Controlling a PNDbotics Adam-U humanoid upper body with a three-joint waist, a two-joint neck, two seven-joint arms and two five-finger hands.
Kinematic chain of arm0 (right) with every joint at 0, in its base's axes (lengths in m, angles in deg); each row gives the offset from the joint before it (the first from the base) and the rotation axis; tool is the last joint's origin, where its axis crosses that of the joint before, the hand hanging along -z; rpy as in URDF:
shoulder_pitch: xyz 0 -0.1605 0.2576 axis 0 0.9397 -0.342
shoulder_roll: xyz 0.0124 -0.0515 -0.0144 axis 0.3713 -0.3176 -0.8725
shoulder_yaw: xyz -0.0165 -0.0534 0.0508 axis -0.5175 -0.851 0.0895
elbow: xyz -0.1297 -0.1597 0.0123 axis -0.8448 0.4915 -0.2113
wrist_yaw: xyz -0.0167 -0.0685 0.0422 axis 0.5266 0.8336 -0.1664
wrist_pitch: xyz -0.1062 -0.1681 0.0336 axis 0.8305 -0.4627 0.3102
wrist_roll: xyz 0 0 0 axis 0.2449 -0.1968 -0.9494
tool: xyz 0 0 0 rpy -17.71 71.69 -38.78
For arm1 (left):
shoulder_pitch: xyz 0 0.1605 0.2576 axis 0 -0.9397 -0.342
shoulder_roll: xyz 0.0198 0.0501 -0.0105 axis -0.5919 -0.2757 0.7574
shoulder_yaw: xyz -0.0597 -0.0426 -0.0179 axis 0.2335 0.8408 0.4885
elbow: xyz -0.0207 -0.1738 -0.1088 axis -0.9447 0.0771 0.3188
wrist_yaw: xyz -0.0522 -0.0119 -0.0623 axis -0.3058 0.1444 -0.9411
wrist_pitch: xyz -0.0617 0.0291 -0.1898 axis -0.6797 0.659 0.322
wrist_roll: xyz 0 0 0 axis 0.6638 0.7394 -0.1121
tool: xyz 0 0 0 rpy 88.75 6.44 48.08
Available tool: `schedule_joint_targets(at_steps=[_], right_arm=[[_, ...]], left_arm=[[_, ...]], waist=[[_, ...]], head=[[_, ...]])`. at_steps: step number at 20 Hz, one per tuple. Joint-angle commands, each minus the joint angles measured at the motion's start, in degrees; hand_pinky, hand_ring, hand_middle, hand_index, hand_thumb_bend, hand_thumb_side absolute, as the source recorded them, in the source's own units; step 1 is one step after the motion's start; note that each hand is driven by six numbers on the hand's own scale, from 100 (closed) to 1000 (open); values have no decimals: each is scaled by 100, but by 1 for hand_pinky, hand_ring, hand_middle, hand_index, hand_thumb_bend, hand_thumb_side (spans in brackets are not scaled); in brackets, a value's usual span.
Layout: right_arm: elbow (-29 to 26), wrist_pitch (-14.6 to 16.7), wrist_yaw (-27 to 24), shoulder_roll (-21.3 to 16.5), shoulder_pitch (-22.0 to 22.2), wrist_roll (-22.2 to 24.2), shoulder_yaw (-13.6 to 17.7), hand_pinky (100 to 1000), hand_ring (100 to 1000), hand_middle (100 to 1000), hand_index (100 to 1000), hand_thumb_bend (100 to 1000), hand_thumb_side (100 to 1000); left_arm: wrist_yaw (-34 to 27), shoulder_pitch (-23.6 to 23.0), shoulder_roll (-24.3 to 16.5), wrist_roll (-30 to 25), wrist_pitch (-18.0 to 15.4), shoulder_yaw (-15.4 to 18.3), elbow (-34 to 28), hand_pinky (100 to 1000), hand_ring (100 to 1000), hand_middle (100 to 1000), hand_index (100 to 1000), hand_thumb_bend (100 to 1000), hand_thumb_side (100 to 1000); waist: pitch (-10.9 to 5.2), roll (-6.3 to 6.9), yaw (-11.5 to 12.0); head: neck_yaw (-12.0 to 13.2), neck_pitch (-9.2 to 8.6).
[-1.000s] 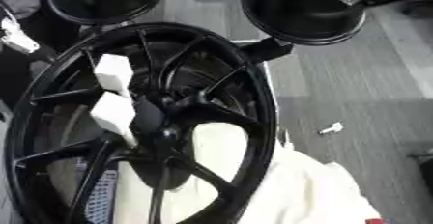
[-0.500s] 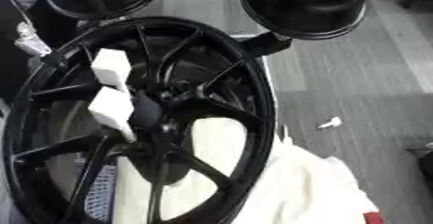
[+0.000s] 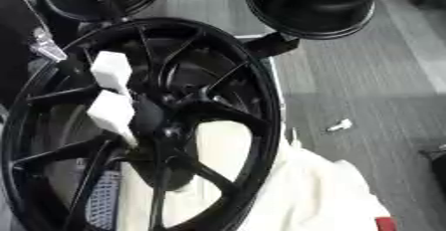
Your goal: Pull the pin out of the wheel hub.
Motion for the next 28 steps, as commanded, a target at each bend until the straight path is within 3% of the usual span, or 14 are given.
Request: schedule_joint_targets(at_steps=[1, 9, 15, 28], right_arm=[[24, -2, 36, -76, -105, -50, 65, 885, 832, 758, 812, 100, 591], [42, 10, 55, -46, -117, -62, 53, 885, 831, 758, 812, 100, 592], [58, 23, 41, -22, -122, -107, 70, 885, 830, 756, 811, 100, 593], [85, 11, 30, -2, -82, -218, 128, 884, 829, 754, 809, 100, 593]], left_arm=[[-140, 128, -63, 3, 107, -40, -90, 841, 818, 758, 859, 708, 444], [-313, 102, -96, 3, 429, -197, -187, 837, 810, 746, 845, 696, 445], [-278, 43, -99, 3, 706, -305, -163, 830, 791, 729, 833, 690, 420], [-179, -87, 12, 3, 804, -442, -15, 804, 752, 675, 808, 643, 382]], waist=[[-109, 5, -11], [-115, 22, -1], [-126, 40, -9], [-122, 60, -44]], head=[[14, 30], [77, 30], [325, 30], [383, 30]])
